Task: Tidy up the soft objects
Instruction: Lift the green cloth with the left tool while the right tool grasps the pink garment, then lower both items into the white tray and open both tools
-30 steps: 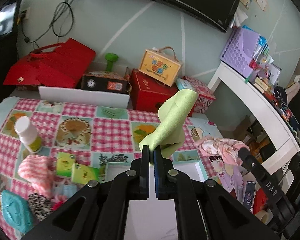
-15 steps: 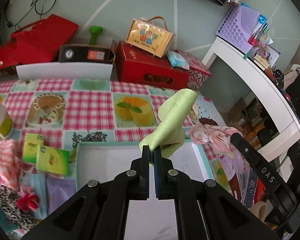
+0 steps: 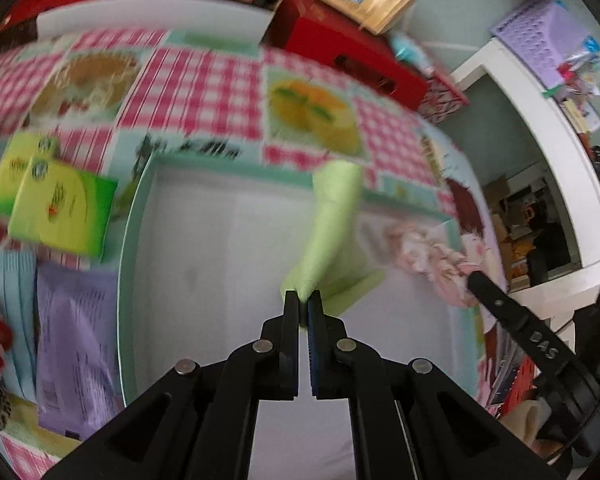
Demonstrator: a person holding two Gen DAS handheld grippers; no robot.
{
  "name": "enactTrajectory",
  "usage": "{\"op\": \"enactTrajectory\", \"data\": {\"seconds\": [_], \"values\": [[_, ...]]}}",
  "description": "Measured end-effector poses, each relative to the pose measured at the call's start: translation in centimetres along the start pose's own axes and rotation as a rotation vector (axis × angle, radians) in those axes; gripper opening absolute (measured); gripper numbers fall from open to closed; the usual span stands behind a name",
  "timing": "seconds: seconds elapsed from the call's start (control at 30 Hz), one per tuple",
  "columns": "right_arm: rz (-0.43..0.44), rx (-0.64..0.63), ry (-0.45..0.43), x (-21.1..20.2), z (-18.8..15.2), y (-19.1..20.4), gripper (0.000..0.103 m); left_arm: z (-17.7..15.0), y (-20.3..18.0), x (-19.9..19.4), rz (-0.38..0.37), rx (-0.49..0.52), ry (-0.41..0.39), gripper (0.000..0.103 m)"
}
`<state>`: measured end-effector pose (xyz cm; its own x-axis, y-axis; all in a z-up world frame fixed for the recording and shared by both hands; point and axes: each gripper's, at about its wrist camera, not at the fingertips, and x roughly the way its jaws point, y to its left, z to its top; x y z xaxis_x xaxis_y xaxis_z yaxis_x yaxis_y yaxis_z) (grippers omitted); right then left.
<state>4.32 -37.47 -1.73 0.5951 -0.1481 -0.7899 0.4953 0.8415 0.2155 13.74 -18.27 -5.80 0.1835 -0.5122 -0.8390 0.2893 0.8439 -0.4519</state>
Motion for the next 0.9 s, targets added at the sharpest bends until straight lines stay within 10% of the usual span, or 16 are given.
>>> {"op": "enactTrajectory", "data": {"seconds": [0.9], "values": [[-0.135, -0.110, 0.146, 1.7, -1.4, 1.0, 0.022, -0.9, 0.5, 0.4, 0.127, 0.017, 0.031, 0.014]]}}
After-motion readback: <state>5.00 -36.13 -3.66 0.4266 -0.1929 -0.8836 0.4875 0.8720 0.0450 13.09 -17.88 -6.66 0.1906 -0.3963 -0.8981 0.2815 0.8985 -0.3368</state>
